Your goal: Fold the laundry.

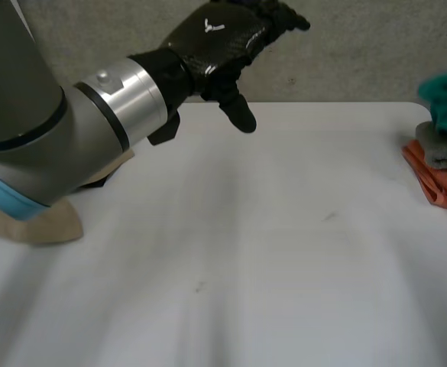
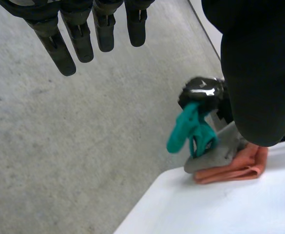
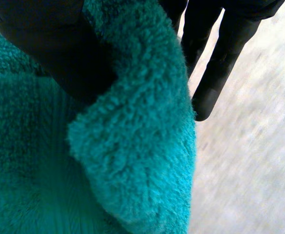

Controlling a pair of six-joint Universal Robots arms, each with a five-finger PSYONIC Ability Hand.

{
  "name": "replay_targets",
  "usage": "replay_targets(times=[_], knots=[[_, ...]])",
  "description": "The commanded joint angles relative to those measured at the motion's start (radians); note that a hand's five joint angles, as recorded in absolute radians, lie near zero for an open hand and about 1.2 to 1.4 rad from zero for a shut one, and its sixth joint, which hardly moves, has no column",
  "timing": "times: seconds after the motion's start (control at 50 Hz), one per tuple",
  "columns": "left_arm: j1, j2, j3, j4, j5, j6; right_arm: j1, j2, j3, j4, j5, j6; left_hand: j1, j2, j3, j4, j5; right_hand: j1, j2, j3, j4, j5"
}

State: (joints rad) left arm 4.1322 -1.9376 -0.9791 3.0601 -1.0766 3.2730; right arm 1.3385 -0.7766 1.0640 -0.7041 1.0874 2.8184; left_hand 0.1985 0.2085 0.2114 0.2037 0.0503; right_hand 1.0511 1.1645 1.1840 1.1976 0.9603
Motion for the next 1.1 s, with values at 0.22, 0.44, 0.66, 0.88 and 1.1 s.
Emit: replay_targets(times=[0.22, 0.44, 0.66, 0.88, 1.1], knots=[[-0.003, -0.018, -0.05, -0.001, 0.001, 0.005, -0.222, 0.004, 0.215, 0.009, -0.172, -0.117, -0.024, -0.034, -0.037, -0.029, -0.05, -0.523, -0.636, -0.656, -0.67, -0.607], [-0.047, -0.006, -0.053, -0.001, -0.002, 0.005, -0.234, -0.185, 0.3, 0.312, -0.135, -0.112, -0.024, -0.034, -0.037, -0.029, -0.05, -0.877, -0.99, -1.009, -1.023, -0.96], [-0.059, 0.006, -0.076, -0.001, -0.003, 0.004, -0.383, -0.311, 0.216, 0.604, 0.203, -0.14, -0.024, -0.034, -0.037, -0.029, -0.05, -0.877, -0.99, -1.009, -1.023, -0.96], [-0.046, 0.058, 0.032, 0.112, -0.149, -0.062, -0.196, -0.504, 0.233, 0.252, 0.28, -0.162, -0.024, -0.034, -0.037, -0.029, -0.05, -0.877, -0.99, -1.009, -1.023, -0.96], [0.289, 0.095, 0.099, -0.007, -0.407, 0.002, 0.192, -0.704, 0.595, -0.022, 0.065, -0.004, -0.024, -0.034, -0.037, -0.029, -0.05, -0.877, -0.99, -1.009, -1.023, -0.96]])
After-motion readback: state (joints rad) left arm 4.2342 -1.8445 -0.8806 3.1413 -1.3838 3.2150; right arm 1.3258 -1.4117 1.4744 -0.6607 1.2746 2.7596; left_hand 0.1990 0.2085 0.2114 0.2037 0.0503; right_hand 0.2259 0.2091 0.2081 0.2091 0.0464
